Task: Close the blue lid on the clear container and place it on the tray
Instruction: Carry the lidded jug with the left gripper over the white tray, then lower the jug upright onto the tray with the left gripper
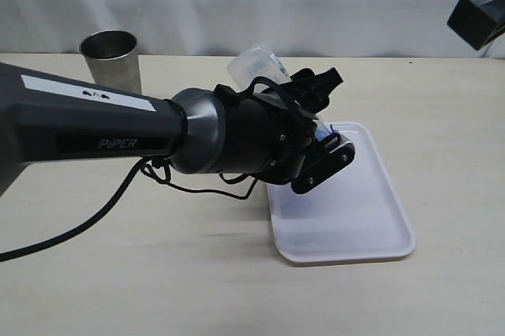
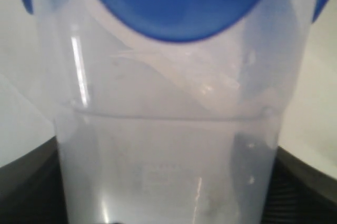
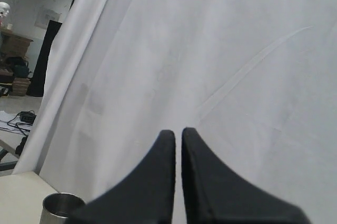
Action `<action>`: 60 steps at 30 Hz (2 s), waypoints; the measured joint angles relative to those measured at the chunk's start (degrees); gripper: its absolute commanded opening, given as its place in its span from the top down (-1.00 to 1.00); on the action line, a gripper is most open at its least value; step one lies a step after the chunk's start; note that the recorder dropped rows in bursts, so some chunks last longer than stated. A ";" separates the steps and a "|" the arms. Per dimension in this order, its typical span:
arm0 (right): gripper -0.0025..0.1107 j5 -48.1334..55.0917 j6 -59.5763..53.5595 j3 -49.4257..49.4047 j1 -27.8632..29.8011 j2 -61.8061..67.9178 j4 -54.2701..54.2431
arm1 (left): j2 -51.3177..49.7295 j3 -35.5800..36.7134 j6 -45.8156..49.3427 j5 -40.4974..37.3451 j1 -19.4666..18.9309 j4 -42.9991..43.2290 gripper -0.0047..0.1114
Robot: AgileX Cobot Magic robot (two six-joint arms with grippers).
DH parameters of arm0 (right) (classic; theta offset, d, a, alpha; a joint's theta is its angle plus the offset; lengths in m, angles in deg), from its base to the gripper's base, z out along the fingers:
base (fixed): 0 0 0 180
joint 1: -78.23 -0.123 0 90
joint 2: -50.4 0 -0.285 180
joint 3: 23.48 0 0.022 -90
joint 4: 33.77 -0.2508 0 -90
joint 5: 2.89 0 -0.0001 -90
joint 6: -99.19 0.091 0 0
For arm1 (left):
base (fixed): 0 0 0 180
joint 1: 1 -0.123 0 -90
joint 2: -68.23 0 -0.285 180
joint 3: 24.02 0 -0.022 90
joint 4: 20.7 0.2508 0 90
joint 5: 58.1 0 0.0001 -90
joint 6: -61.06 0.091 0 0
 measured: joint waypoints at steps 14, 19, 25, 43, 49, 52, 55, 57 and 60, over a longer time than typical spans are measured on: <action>0.88 0.12 0.00 0.00 0.00 0.00 0.00 | 0.00 0.00 -4.41 1.76 0.21 -0.28 0.92; 0.88 0.12 -0.33 0.00 0.00 0.00 0.00 | 0.00 0.00 -12.94 8.28 -0.17 -4.58 0.92; 0.88 0.46 -0.57 0.00 0.00 0.00 0.00 | 0.00 0.00 -21.90 29.06 -4.02 -17.16 0.92; 0.88 0.58 -1.68 0.00 0.00 0.00 0.00 | -10.29 -0.04 -59.09 83.08 -14.80 -32.65 0.92; 0.88 0.58 -1.79 0.00 0.00 0.00 0.00 | -14.99 -0.04 -60.60 94.52 -16.19 -32.55 0.92; 0.88 0.58 -1.79 0.00 0.00 0.00 0.00 | -17.31 -0.04 -60.60 99.76 -16.84 -32.55 0.92; 0.88 0.58 -1.79 0.00 0.00 0.00 0.00 | -18.90 -0.04 -60.60 103.11 -17.25 -32.55 0.92; 0.88 0.58 -1.79 0.00 0.00 0.00 0.00 | -19.53 -0.04 -60.60 103.48 -17.36 -32.39 0.92; 0.88 0.58 -1.79 0.00 0.00 0.00 0.00 | -20.18 -0.04 -60.69 103.00 -17.50 -32.19 0.92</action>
